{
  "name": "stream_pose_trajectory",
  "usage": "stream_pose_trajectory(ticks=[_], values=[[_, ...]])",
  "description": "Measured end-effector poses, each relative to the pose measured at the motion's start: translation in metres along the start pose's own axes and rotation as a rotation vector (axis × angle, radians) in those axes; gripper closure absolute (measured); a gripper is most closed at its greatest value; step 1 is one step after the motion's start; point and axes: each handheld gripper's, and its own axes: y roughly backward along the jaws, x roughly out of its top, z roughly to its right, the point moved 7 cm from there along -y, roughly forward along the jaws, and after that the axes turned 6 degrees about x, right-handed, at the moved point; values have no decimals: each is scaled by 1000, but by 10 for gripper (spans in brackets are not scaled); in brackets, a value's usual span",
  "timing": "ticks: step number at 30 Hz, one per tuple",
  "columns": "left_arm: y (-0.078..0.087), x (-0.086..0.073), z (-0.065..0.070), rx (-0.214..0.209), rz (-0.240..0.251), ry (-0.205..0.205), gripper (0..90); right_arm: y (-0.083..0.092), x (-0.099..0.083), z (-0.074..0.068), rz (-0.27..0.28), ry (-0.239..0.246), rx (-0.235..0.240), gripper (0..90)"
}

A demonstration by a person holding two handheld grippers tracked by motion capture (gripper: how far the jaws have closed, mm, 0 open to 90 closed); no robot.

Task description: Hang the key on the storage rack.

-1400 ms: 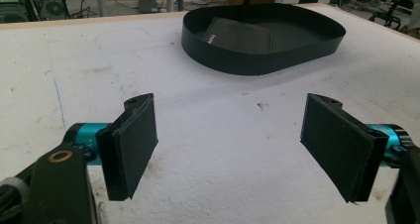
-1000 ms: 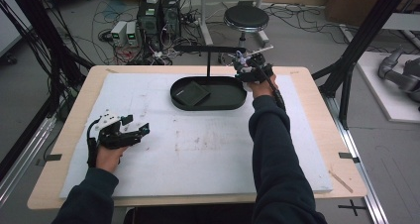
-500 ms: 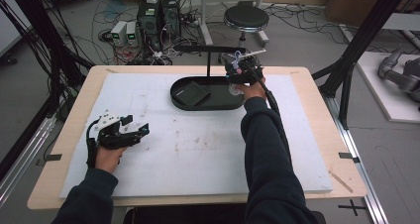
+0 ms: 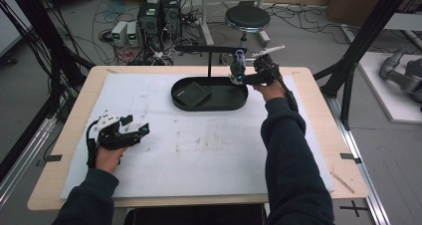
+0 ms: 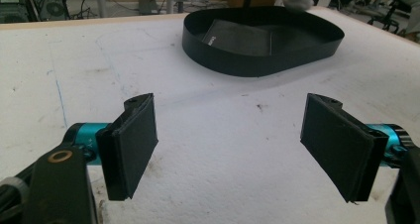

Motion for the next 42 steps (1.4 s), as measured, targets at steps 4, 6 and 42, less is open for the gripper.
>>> stream_pose_trajectory(ticks=[4,6,42], values=[[0,2,-1,-5,17,25,213,27,-2,-1,62,1,37,237],[0,3,-1,-3,22,34,206,40,-7,-3,89,8,50,237],[1,6,7,-6,56,-22,193,76,-159,-28,123,2,-18,203]])
